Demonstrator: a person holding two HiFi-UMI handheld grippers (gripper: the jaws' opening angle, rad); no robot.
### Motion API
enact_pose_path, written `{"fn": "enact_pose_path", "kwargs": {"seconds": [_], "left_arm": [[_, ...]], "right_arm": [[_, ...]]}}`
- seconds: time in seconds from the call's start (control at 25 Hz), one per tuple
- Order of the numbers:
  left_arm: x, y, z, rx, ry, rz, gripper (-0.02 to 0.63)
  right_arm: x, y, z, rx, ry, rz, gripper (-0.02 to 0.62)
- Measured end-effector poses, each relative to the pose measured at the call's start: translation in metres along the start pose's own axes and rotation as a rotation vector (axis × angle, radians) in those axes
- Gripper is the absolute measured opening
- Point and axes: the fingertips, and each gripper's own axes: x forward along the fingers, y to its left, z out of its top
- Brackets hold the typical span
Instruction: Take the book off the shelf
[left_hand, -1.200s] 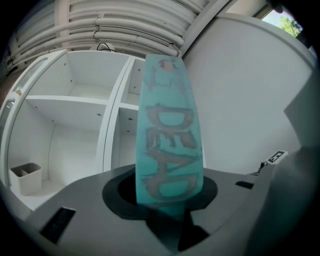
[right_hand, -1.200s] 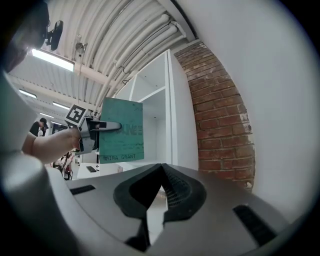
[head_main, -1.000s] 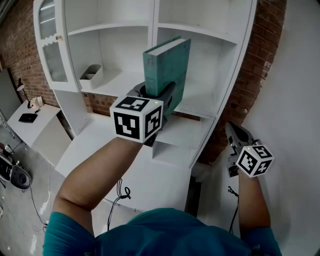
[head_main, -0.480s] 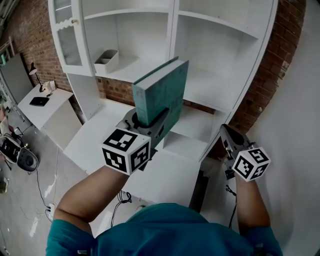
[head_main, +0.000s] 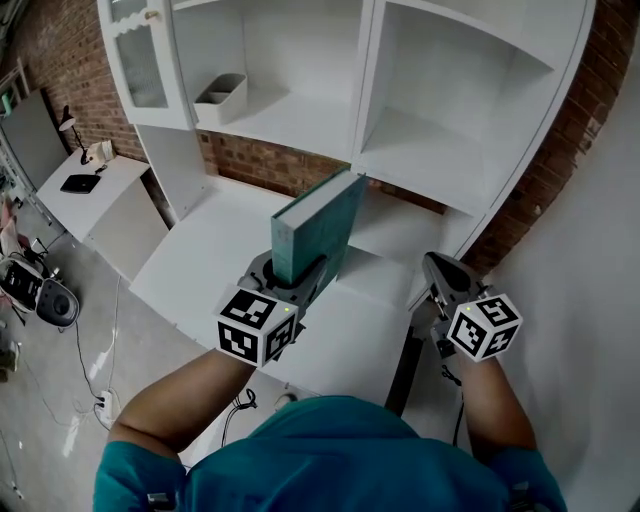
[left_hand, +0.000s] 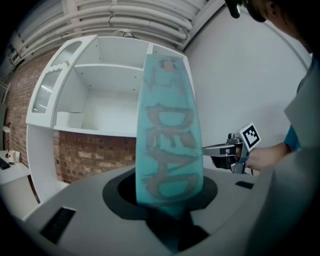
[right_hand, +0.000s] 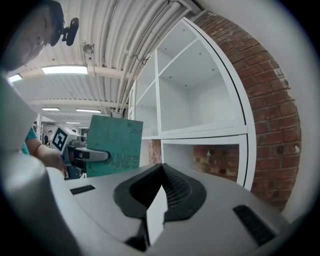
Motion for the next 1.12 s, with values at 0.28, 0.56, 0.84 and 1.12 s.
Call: {"fn": "enact_pose_path", "kwargs": {"seconds": [0.28,0.56,0.84,1.12], "left_arm": [[0.002,0.032,-0.073,-0.063,0.12,0.048,0.156],[0.009,0.05,-0.141,-0.151,0.23,0.07,0.156],[0.019,0.051,-0.2,-0.22,0.339,0.065,0.156],[0.025,0.045,-0.24,-0.258,0.435,0.052,0.156]], "right_arm": [[0.016,0.002,-0.045,0.031,0.074,-0.002,0.021],[0.021,0.003,-0.089,0.078,0.128,-0.011,0.021],[0.02,-0.001,-0.144,0.135,0.203,-0.034,0.021],[0.017,-0.003,-0.195,0.189,0.262,-0.051,0.021]]}}
